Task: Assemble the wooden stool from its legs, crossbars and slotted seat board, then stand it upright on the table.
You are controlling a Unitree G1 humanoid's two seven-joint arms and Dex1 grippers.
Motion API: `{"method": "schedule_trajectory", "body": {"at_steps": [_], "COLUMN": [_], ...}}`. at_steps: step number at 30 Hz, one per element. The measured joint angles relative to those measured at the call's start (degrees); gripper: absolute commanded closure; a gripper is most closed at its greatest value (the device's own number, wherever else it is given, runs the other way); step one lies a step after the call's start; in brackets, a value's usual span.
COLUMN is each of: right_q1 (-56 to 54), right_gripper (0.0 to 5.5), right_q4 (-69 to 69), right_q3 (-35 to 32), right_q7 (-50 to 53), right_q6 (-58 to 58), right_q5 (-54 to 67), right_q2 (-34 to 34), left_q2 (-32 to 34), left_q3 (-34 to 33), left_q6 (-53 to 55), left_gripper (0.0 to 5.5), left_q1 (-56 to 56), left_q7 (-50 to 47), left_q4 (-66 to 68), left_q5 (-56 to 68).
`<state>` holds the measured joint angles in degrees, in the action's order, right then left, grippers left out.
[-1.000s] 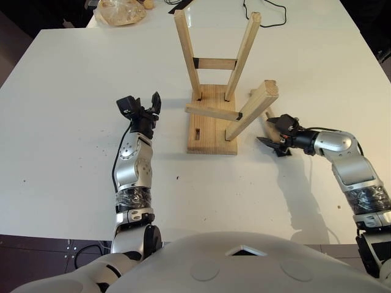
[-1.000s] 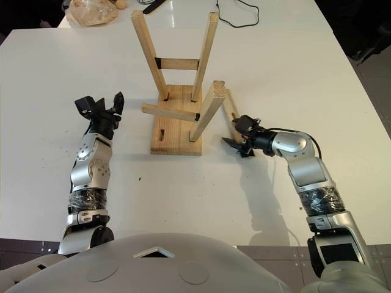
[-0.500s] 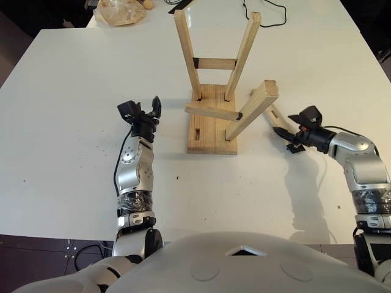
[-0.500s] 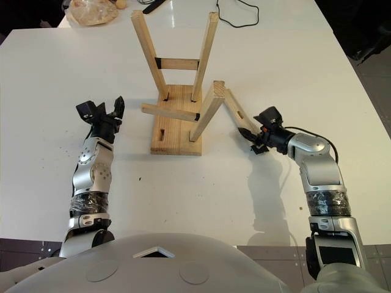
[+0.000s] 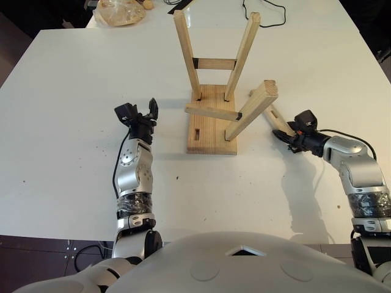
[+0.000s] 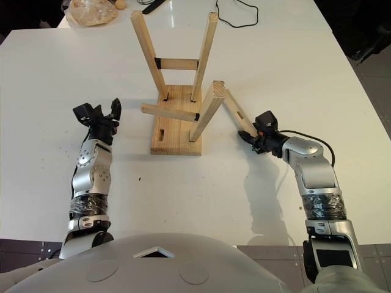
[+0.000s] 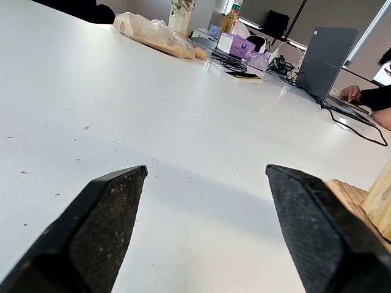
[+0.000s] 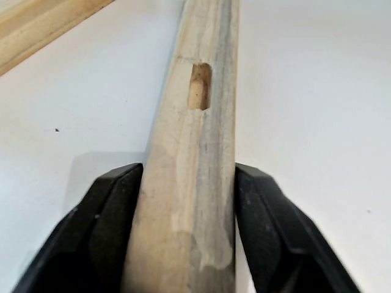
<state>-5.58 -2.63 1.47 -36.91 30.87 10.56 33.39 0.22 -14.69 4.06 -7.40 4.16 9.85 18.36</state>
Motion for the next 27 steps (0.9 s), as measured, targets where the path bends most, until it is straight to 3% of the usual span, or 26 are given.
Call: {"method": "schedule_trajectory", "body": {"at_steps": [5, 11, 15, 20, 22, 27], "right_q1": [-1.5, -6.2, -15.3, -32.1, -36.5, -35.5], "right_gripper": [3.44, 3.44, 3.44, 3.44, 3.44, 3.44], "right_q4": [-2.1, -8.5, -11.3, -10.2, -4.4, 8.4], "right_q3": [-1.0, -5.7, -17.9, -27.2, -27.0, -15.9], "right_q7": [3.0, 6.7, 9.3, 7.3, 0.9, -13.0], "right_q6": [-0.4, -1.6, 3.1, 6.6, 9.0, 15.5], "right_q5": [0.0, 3.7, 21.6, 42.2, 49.6, 51.7], "right_q2": [-2.3, -8.3, -17.8, -20.7, -20.5, -13.8], "left_q2": [1.2, 3.1, 7.3, 8.5, 8.5, 9.7], "left_q3": [-2.2, -10.6, -16.7, -17.3, -15.2, -10.5], "left_q6": [0.6, 5.2, 9.0, 12.7, 14.7, 18.2], "left_gripper": [1.88, 1.88, 1.60, 0.87, 0.82, 1.01], "left_q1": [-0.8, -7.9, -14.6, -19.0, -20.0, -20.4], "left_q7": [-1.9, -5.0, -5.4, -1.6, 1.7, 7.7], "left_q4": [-0.6, -4.8, -8.9, -14.2, -20.3, -34.1], "left_q5": [0.4, 11.4, 22.4, 33.2, 38.8, 49.0]}}
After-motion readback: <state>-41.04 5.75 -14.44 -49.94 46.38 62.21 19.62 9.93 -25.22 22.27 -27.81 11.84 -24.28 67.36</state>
